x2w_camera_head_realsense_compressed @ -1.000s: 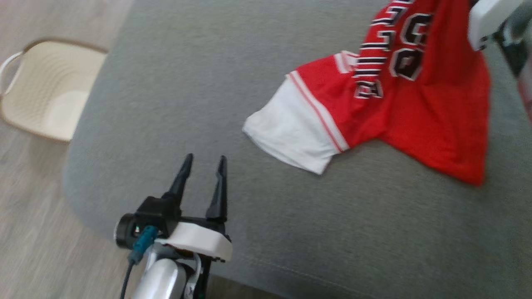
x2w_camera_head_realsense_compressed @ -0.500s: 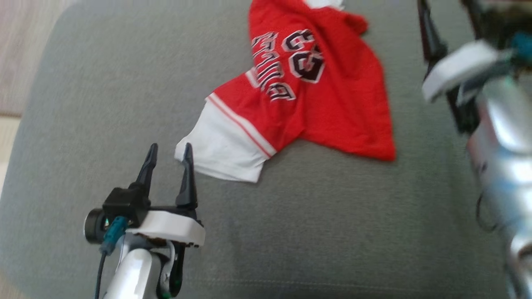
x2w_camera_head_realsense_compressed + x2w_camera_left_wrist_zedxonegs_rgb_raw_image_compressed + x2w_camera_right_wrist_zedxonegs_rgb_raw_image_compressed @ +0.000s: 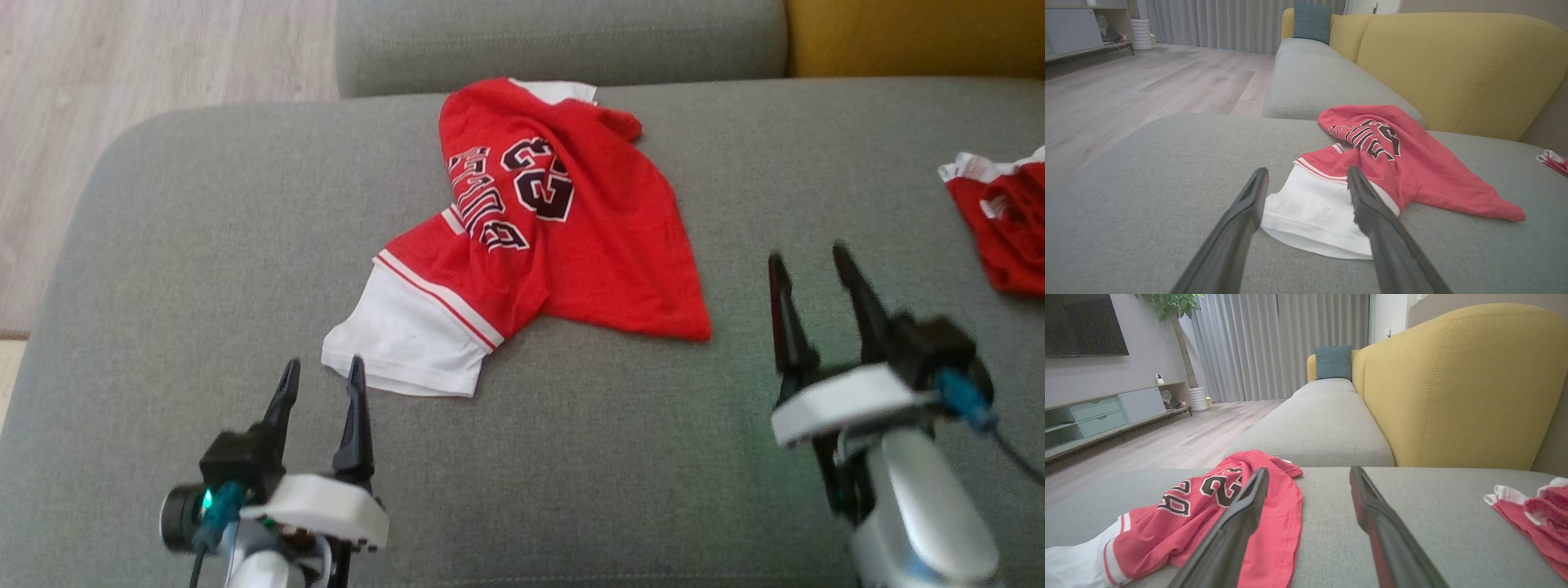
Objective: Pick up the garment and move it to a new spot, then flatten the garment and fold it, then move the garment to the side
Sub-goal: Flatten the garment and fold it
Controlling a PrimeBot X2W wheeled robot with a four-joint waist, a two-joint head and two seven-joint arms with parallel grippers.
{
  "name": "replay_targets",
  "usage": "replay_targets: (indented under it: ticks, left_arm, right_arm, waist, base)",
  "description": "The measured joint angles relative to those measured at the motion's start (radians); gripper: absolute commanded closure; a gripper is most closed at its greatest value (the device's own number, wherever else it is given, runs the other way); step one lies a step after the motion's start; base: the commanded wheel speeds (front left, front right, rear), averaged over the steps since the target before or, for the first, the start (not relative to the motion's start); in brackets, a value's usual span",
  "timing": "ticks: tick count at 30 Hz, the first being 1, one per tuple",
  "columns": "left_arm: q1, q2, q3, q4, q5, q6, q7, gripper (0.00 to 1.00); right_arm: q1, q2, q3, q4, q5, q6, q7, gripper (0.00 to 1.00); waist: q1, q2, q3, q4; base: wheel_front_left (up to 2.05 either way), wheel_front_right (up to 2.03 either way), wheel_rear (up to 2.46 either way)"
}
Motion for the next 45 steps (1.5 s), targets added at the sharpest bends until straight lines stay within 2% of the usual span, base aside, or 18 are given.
replay_targets:
  ticks: [7, 13, 45]
  left_arm:
    - [0.052, 0.0, 0.012, 0.002, 0.0, -0.001, 0.0, 0.0]
    - [0.057, 0.0, 0.016, -0.002, 0.0, -0.009, 0.0, 0.0]
    - [0.075, 0.0, 0.008, -0.015, -0.01, -0.007, 0.0, 0.0]
  right_arm:
    - [0.155, 0.026, -0.028, -0.144, -0.011, 0.0, 0.007, 0.0]
    - [0.227, 0.034, -0.011, -0.214, 0.07, 0.0, 0.018, 0.0]
    - [0.242, 0.035, 0.0, -0.211, 0.082, 0.0, 0.036, 0.0]
  waist:
    - [0.0, 0.0, -0.039, -0.001]
    - [0.0, 0.0, -0.051, -0.003]
    - [0.0, 0.0, -0.051, 0.015]
  base:
    - [0.0, 0.0, 0.0]
    - [0.0, 0.0, 0.0]
    - [0.0, 0.0, 0.0]
